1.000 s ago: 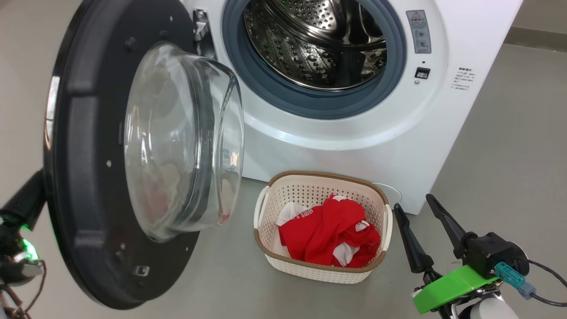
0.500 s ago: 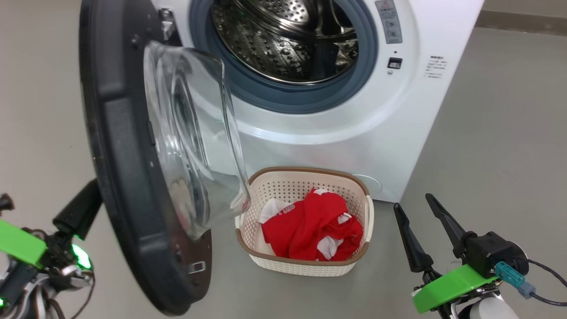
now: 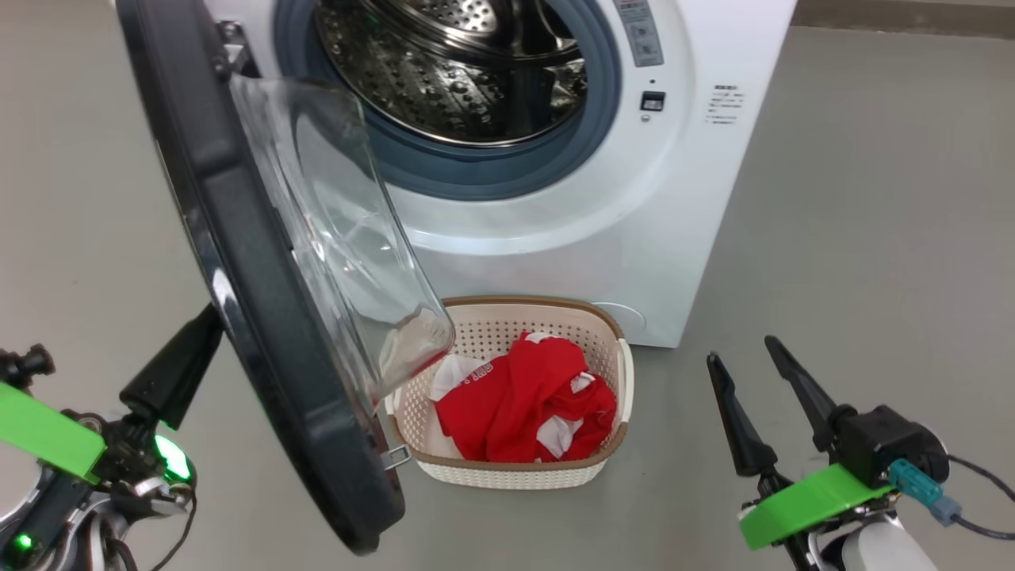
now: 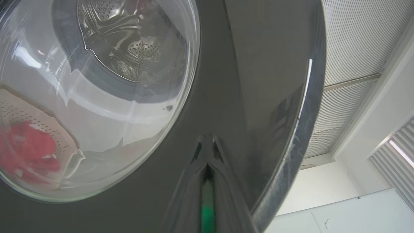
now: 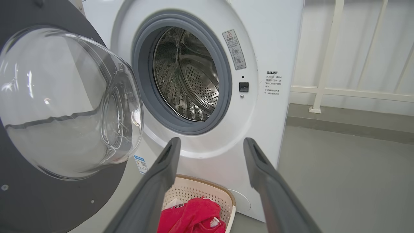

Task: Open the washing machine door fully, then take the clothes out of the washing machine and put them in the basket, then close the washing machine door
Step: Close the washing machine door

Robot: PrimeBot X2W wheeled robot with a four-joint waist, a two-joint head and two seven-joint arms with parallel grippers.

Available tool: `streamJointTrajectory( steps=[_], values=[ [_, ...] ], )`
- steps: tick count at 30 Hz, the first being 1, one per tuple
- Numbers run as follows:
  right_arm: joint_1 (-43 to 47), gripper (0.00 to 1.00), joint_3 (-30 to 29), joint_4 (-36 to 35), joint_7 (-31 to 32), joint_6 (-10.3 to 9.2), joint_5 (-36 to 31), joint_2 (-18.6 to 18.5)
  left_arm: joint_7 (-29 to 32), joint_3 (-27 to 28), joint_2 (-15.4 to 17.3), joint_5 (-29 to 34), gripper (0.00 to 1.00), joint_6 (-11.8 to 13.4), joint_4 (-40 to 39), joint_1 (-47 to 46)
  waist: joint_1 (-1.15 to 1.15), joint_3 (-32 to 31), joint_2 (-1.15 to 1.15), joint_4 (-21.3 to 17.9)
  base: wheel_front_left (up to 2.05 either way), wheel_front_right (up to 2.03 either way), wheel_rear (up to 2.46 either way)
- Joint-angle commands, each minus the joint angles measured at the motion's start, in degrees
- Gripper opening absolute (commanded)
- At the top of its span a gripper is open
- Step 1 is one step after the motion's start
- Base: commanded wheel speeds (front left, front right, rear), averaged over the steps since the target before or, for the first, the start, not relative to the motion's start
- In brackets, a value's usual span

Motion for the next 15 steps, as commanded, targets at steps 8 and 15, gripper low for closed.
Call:
streamJointTrajectory(
  steps=[8, 15],
  values=[
    [-2.8, 1.00, 0.8, -1.5, -0.4, 0.36, -0.2, -0.2, -0.6, -0.6, 1.0, -1.6, 0.00, -0.2, -2.5, 0.7, 0.00, 0.1, 0.00, -2.5, 0.00, 0.00, 0.00],
    [-2.9, 1.00, 0.9, -1.3, -0.4, 0.36, 0.0, -0.1, -1.2, -1.9, 1.0, -2.3, 0.00, -0.4, -2.2, 0.5, 0.00, -0.1, 0.00, -4.4, 0.00, 0.00, 0.00]
  ],
)
